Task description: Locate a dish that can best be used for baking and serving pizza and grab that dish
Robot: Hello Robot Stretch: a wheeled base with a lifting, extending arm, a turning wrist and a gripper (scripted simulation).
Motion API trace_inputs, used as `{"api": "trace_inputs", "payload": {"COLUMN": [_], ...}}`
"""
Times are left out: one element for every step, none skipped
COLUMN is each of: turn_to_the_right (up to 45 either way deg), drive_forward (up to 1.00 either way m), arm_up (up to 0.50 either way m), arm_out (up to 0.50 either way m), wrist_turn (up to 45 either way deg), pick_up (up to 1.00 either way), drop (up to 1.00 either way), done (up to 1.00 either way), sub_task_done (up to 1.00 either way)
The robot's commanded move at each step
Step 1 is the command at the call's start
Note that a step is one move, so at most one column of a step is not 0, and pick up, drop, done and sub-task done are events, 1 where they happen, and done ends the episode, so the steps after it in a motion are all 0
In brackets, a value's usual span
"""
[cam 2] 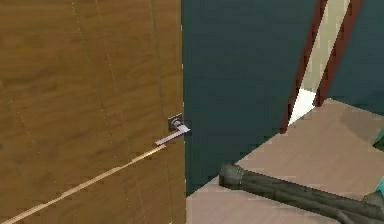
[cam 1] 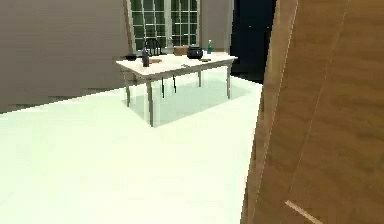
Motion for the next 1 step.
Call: {"api": "trace_inputs", "payload": {"turn_to_the_right": [0.0], "drive_forward": [0.2], "arm_up": [0.0], "arm_out": [0.0], "wrist_turn": [0.0], "pick_up": [0.0], "drop": [0.0], "done": [0.0], "sub_task_done": [0.0]}}
